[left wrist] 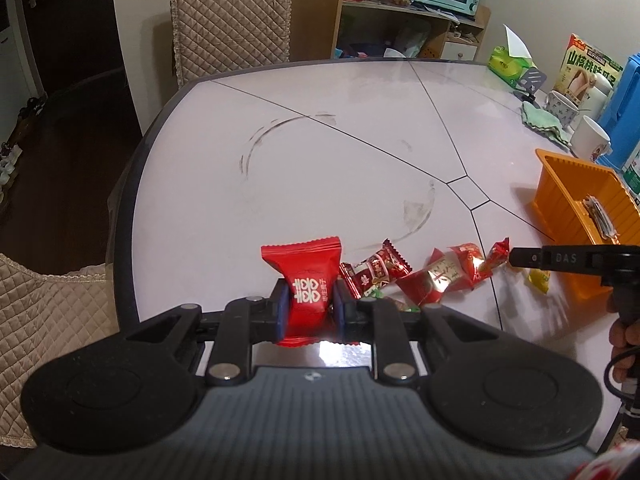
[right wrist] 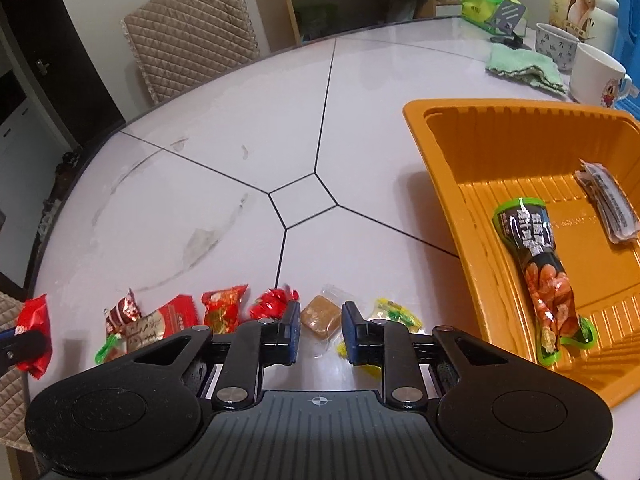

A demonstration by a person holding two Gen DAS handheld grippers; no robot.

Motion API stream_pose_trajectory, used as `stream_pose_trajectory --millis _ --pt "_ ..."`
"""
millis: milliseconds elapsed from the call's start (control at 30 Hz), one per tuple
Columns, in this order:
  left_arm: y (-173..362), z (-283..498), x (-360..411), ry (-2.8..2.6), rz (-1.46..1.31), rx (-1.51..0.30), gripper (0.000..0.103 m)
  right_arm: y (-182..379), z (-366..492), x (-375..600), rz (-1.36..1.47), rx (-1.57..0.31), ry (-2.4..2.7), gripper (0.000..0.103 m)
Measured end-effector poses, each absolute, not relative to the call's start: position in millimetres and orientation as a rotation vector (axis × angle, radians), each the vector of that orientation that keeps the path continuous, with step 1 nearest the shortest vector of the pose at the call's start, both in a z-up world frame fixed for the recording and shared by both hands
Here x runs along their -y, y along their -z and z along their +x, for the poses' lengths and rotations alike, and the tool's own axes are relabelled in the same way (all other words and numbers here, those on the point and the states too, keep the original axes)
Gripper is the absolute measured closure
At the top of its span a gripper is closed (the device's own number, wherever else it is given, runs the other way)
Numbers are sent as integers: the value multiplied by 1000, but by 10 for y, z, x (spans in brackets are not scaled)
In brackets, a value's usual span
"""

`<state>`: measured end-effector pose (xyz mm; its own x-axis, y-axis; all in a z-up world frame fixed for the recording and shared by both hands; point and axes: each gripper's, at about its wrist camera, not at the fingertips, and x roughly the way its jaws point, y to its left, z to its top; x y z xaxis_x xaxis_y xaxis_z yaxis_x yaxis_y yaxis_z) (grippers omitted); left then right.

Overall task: Organize snacks
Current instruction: 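Grasp the small brown candy with the right tool while left holds red candy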

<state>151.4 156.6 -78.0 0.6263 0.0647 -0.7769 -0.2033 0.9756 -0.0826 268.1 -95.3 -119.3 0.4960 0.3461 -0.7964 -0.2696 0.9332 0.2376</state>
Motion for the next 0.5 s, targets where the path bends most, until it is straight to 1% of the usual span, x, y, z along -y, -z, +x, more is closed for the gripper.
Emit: stream_pose_trajectory --millis 167,300,500 --pt "798 1521 -1580 -158 -173 -885 83 1206 2675 838 9 -966 -366 78" --pt "798 1513 -1596 -162 -177 -881 83 1224 2692 872 69 -981 -345 78" --pt "808 1519 -1590 -165 -176 -885 83 1236 2737 836 50 -975 -356 78"
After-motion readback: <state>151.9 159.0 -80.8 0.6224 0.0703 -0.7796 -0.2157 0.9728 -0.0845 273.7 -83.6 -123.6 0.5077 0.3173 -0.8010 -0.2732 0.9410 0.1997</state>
